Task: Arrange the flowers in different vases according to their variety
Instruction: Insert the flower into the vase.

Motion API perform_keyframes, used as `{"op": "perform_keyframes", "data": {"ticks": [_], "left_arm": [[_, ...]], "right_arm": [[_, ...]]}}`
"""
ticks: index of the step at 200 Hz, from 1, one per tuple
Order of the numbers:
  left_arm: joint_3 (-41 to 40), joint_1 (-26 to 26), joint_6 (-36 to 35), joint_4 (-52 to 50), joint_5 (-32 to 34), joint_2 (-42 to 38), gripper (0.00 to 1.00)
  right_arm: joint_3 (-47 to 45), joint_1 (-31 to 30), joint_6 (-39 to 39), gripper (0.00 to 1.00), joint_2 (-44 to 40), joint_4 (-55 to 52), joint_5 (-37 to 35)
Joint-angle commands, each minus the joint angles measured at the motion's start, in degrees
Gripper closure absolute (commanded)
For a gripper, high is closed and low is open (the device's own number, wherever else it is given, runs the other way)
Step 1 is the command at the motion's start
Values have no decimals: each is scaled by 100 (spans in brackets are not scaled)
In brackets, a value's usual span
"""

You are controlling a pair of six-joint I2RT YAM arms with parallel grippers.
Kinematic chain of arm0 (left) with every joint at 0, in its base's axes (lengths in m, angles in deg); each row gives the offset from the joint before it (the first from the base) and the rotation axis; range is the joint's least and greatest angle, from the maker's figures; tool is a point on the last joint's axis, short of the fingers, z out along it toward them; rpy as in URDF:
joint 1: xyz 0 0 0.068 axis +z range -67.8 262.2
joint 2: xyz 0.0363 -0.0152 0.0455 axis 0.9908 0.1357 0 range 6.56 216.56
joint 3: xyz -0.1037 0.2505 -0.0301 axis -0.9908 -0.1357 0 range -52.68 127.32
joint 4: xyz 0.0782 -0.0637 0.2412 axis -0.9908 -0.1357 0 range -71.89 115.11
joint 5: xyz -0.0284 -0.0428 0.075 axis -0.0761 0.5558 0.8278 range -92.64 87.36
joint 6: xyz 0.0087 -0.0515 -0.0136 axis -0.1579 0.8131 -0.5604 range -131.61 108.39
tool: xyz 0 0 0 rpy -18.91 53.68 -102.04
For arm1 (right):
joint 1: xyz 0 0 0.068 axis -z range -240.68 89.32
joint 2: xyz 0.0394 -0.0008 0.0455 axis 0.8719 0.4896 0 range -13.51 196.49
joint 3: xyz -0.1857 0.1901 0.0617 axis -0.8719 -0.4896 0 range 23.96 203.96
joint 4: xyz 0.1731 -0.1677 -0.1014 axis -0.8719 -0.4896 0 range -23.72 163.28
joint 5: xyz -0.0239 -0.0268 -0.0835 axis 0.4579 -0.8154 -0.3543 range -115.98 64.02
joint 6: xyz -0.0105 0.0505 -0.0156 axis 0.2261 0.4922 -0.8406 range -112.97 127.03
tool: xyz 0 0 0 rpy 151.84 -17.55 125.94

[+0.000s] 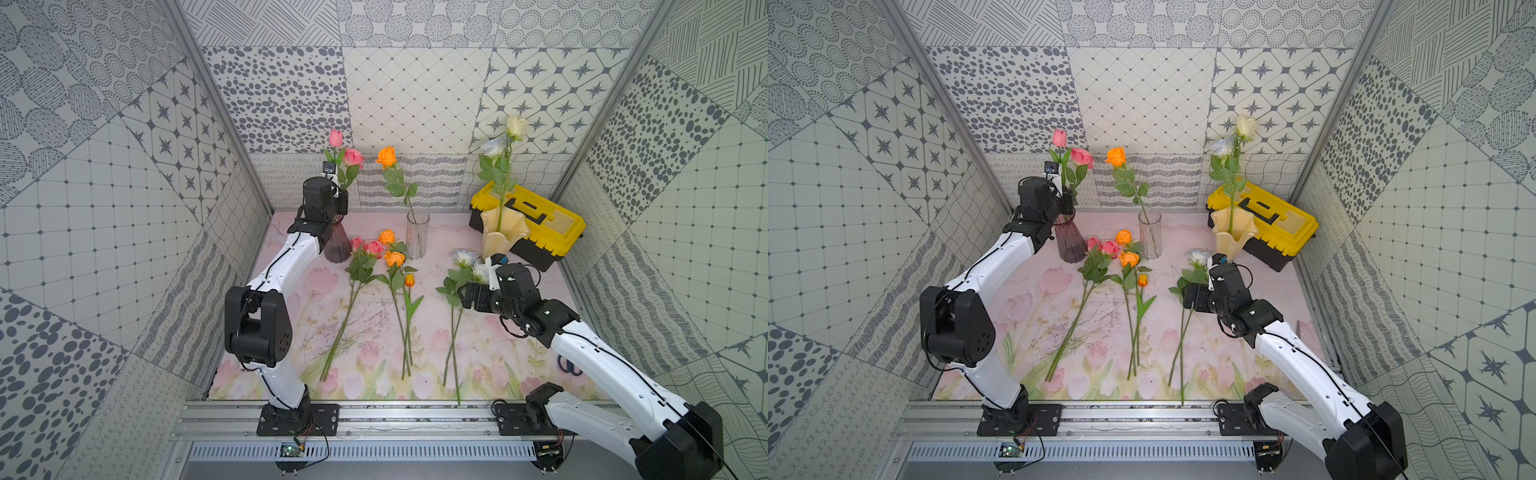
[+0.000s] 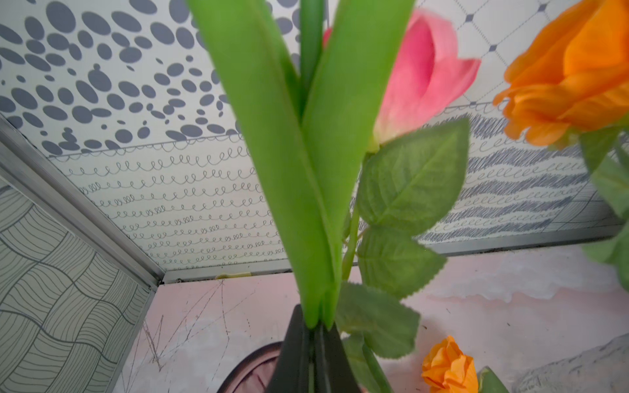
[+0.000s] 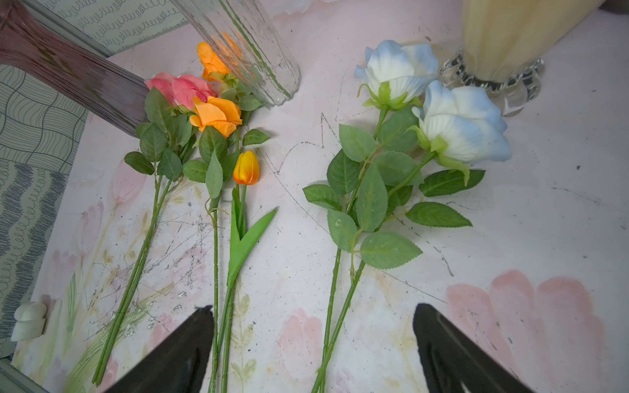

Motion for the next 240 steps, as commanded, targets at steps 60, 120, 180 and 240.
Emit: {"op": "perform_keyframes", "data": {"ticks": [60,120,180,240], "left_arm": [[-608,15,702,11,246,-837,14],[-1055,-84,895,-618,60,-1704,13],[-1615,-409,1011,-1485,-164,-2787,12],[-2660,-697,1550,-2307,-734,-4000,13]], "right_arm": [[27,-36,72,3,216,38,100],[-64,-82,227,5,371,-84,40],[-443,-290,736,12,419,-309,155],[-865,-344,1229,23,783,176,341]]}}
